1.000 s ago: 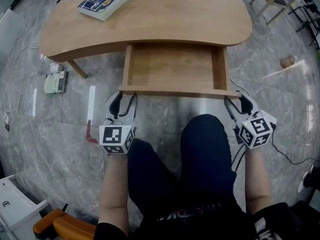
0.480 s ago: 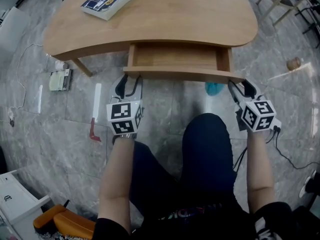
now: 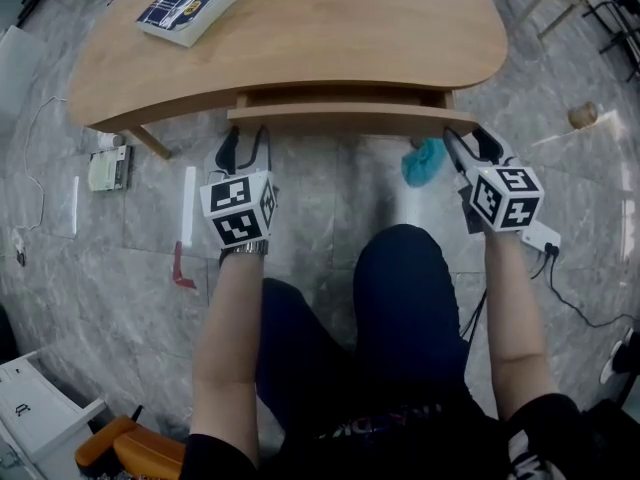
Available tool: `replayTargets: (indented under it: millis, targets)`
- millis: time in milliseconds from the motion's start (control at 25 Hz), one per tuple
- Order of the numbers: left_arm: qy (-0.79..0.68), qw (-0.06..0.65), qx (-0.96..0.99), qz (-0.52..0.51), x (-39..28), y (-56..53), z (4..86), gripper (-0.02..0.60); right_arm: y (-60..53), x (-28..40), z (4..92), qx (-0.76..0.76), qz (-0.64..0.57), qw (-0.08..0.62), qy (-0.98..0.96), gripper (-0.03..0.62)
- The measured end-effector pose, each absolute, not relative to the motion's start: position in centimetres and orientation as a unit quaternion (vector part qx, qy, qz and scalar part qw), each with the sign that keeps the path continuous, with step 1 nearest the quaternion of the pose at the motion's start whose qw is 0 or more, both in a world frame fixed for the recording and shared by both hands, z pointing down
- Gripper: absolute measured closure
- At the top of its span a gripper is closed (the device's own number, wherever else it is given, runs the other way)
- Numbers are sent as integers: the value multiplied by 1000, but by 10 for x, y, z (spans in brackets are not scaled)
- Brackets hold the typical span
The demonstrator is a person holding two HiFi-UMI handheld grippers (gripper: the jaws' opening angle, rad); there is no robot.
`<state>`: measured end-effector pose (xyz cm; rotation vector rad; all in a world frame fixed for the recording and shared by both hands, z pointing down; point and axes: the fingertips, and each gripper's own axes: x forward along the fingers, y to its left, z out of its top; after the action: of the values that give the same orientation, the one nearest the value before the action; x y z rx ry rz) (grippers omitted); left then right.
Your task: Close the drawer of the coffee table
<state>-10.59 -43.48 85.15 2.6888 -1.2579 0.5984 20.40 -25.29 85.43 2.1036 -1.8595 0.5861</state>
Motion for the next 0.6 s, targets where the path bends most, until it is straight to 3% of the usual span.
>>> replayTargets:
  millis: [600]
  targets:
    - [-450, 67, 868, 200, -82, -470, 853, 397, -291, 230, 855, 744, 197, 127, -625, 368]
